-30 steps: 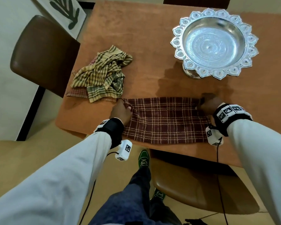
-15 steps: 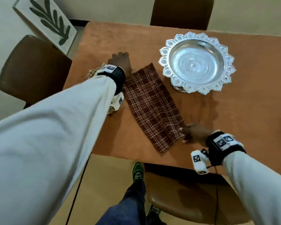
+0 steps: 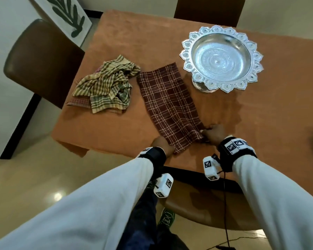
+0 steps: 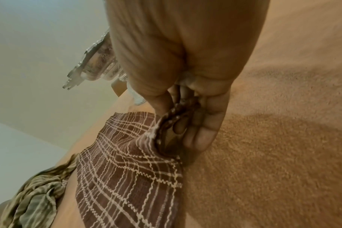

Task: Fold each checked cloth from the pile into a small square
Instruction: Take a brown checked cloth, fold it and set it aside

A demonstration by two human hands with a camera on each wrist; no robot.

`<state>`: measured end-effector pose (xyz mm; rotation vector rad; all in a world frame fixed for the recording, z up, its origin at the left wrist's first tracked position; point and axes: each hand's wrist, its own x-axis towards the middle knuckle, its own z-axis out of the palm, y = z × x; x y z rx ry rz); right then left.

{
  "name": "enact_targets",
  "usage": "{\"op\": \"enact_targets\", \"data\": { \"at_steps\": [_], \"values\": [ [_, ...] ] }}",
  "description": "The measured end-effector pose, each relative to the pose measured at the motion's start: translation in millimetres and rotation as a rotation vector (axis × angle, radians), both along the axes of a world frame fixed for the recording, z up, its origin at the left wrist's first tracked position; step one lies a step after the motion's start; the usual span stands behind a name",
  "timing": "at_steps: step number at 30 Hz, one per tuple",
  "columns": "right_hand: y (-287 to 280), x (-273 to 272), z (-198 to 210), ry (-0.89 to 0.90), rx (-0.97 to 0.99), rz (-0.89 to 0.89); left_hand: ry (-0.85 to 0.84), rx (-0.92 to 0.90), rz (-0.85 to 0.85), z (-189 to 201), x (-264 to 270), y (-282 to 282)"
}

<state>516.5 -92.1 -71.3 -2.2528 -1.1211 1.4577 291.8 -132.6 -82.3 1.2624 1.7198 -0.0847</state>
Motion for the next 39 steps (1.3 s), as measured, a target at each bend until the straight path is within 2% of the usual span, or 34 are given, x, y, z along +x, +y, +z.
{"op": "enact_targets", "data": {
  "at_steps": [4,6,9,11,15,19,22,28,31,33,36,39],
  "values": [
    [-8,-3,15,0.045,0.036,-0.084,-0.093,-0.008,0.207,10,-6,-4],
    [-15,-7,23,0.051,0.044,-0.098,-0.150,0.005,0.362,17,-22,-7],
    [-32,-13,29,0.119,0.007,-0.039,-0.348,-0.031,0.613,27,-45,-17],
    [-47,-18,27,0.150,-0.020,0.040,-0.353,-0.021,0.622,31,-56,-30],
    [-77,-24,30,0.284,0.028,0.121,-0.351,0.042,0.464,36,-72,-64],
    [-101,-22,39,0.395,-0.016,0.194,-0.368,0.058,0.284,43,-80,-96],
    [-111,-16,42,0.498,-0.100,0.239,-0.266,0.172,0.116,42,-82,-110],
    [-118,-11,47,0.268,0.076,0.499,-0.205,0.471,0.126,39,-83,-115],
    [-122,-6,47,0.198,0.193,0.474,-0.159,0.523,0.093,32,-90,-116],
    [-126,-2,53,0.176,0.248,0.452,-0.186,0.576,0.033,34,-94,-120],
    [-131,4,66,0.093,0.222,0.674,-0.266,0.572,-0.108,47,-103,-129],
    [-130,9,74,0.167,0.158,0.806,-0.324,0.462,-0.127,63,-112,-127]
  ]
}}
